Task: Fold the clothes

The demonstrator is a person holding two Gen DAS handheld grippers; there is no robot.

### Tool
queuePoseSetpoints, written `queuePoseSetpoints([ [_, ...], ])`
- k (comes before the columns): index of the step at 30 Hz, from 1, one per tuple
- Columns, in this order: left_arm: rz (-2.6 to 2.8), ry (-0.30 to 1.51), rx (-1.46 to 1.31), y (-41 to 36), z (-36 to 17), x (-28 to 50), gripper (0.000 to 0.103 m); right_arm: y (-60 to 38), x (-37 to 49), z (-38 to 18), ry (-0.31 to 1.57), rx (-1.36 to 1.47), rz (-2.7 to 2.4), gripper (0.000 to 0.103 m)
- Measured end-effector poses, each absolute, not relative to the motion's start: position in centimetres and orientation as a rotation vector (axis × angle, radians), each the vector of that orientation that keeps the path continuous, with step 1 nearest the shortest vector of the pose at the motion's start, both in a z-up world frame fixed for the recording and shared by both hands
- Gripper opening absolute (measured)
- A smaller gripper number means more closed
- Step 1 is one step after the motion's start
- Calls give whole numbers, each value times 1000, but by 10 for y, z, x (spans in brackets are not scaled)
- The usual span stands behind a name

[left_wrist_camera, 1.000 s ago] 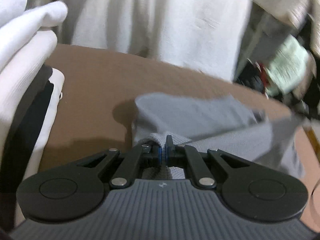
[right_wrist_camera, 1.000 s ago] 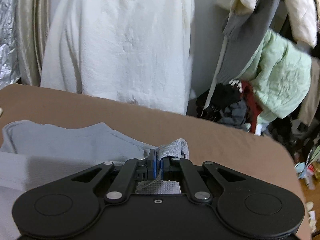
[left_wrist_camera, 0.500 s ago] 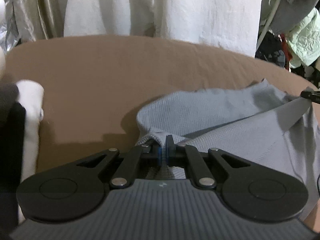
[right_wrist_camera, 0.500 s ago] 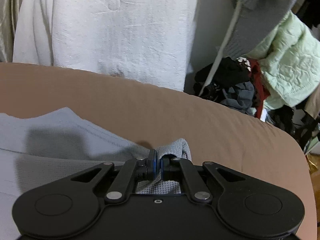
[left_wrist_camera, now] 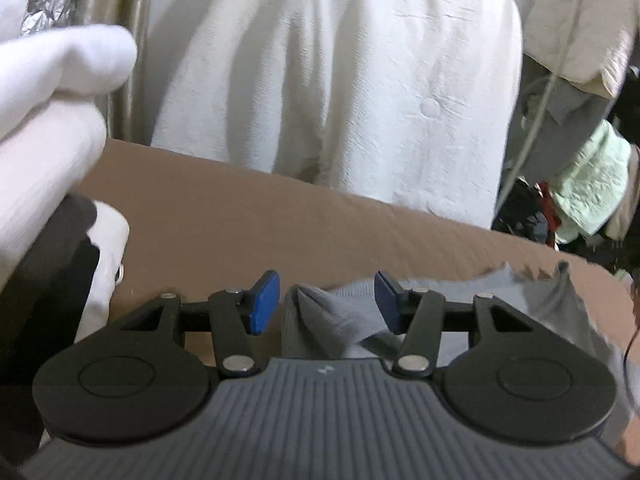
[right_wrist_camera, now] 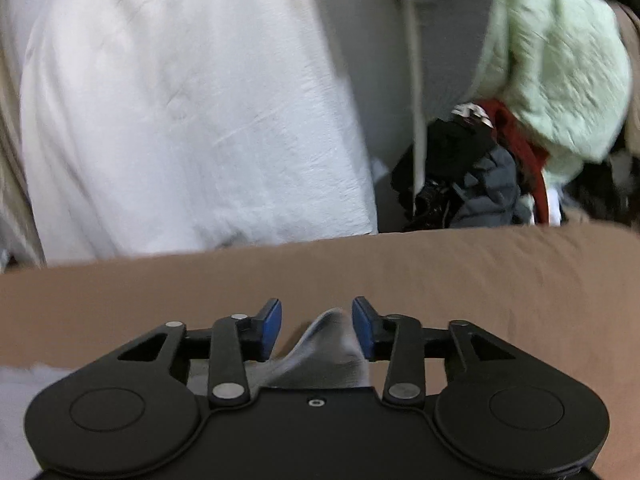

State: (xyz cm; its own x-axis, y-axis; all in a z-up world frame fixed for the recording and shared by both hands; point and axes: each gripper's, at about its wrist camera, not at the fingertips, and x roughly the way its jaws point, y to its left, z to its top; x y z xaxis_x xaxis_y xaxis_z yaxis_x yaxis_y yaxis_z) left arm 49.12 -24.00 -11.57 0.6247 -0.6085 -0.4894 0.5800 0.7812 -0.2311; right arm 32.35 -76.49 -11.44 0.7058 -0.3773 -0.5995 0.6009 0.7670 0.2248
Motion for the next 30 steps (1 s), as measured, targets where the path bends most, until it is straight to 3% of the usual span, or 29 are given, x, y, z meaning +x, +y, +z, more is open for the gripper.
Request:
queuePoseSetpoints([
  [1,-689,557,-14,-242,-117,486,52,-772,317,-114,556,456,-570,46],
  [4,-688,495,152,-259,-125,464,69,-776,311,-124,641,371,-609,46],
  [9,-735,581,180,-276,-142,456,69,-756,287,-148,683,333,-511,46],
  [10,-718,594,189,-281,-145,461,63,-753,283,-151,669,353,-486,46],
  [12,-690,634,239,-293,-151,471,3,-745,280,-153,661,367,-440,46],
  [18,-657,725,203,-312,-128,513,3,-717,309,-153,744,173,-341,46],
  [24,-746,933,-277,-282,-100,577,3,-710,334,-162,791,91,-366,54],
  [30,-647,920,-406,-280,-107,601,3,-722,345,-167,784,119,-467,58],
])
